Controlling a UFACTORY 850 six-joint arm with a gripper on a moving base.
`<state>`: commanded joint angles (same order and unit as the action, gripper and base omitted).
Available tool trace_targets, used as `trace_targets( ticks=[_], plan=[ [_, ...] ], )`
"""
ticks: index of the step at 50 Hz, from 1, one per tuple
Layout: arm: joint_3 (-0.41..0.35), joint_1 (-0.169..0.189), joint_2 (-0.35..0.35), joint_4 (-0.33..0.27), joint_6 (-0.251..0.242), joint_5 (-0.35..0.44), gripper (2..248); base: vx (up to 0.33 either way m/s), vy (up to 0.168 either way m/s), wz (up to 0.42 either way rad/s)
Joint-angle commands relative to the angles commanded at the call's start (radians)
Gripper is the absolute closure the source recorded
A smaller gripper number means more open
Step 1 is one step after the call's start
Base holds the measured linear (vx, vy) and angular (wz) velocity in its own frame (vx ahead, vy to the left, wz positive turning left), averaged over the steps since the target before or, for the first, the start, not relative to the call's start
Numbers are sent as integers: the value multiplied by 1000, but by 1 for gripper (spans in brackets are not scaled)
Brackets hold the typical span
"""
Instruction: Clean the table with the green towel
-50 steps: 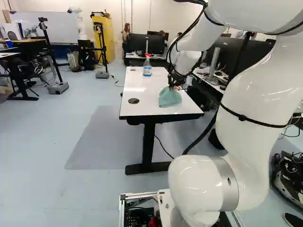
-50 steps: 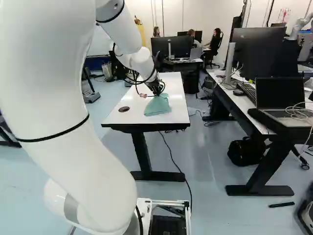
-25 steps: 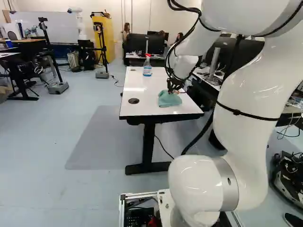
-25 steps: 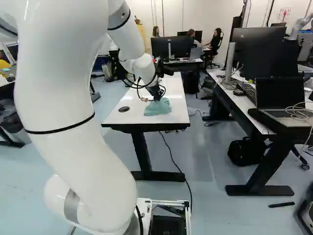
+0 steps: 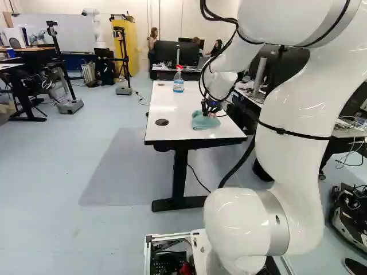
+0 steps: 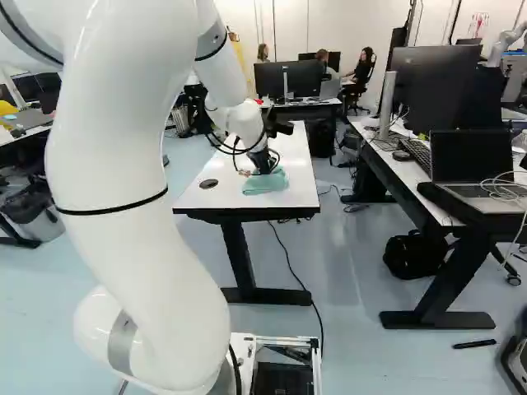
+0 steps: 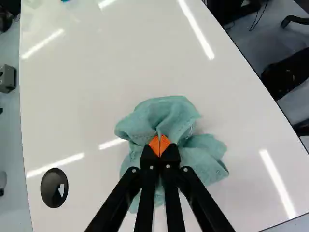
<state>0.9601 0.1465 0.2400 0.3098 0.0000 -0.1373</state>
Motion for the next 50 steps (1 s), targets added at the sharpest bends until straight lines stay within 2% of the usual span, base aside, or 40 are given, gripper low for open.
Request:
trace_targets(
  ticks=[16,50],
  plan=[
    [0,0,0,0,0,-13,230,0,0,0],
    [0,0,0,0,0,-115,230,0,0,0]
  ],
)
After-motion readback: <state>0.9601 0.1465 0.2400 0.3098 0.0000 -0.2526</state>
